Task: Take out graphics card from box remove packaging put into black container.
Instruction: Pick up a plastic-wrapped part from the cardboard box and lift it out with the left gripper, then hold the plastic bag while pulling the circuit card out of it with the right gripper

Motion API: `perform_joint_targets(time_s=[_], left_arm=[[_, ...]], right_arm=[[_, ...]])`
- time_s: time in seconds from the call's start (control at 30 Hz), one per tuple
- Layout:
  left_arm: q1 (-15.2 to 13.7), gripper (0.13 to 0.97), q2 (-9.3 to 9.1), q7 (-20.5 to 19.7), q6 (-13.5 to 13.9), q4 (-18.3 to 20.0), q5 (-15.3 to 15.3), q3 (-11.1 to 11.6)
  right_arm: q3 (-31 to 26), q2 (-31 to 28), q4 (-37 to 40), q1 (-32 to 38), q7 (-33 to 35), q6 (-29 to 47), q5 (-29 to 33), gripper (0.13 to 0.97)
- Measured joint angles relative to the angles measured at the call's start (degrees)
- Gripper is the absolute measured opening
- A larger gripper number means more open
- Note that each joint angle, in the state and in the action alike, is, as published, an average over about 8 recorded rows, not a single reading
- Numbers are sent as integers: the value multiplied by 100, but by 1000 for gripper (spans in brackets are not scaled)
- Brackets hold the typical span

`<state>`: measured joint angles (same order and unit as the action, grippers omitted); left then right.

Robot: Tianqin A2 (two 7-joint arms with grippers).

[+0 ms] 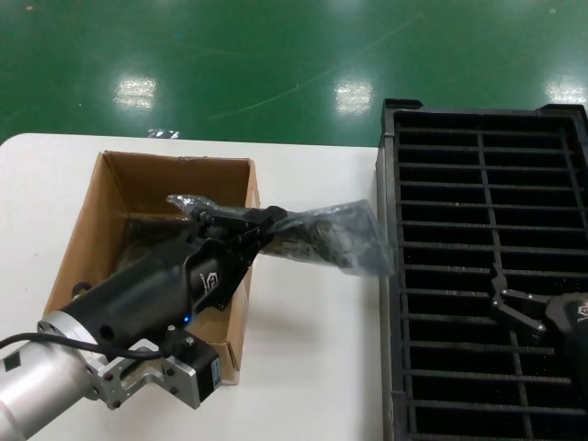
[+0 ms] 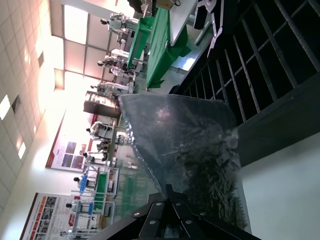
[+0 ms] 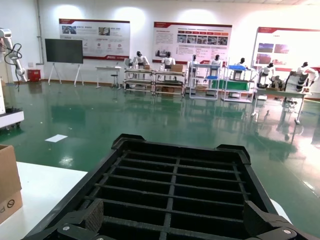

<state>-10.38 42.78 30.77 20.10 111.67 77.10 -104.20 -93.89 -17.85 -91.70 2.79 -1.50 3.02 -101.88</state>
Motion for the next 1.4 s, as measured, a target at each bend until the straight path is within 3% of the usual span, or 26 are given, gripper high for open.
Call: perform_joint_targets(time_s=[0.43,0.73,0.83,1.1,1.4], left_arm=[[-14,139,-14,0,7,-5,-8,-15],[-14,139,-14,0,7,-5,-8,-15],[-14,139,-14,0,7,-5,-8,-15],[-14,139,-14,0,7,-5,-8,-15],[-14,139,-14,0,7,-5,-8,-15]], right_arm=[[-64,58,-37,47,32,16,27,966],[-808,470,-379,466,337,-155,145,966],[-1342,353,-501,702,570,-541,-188,951],[-2726,-218,-838,1340,1662,-1941,-1773,902],[-2772,-387,-1064,1374,2411,-2862,-2376,781]])
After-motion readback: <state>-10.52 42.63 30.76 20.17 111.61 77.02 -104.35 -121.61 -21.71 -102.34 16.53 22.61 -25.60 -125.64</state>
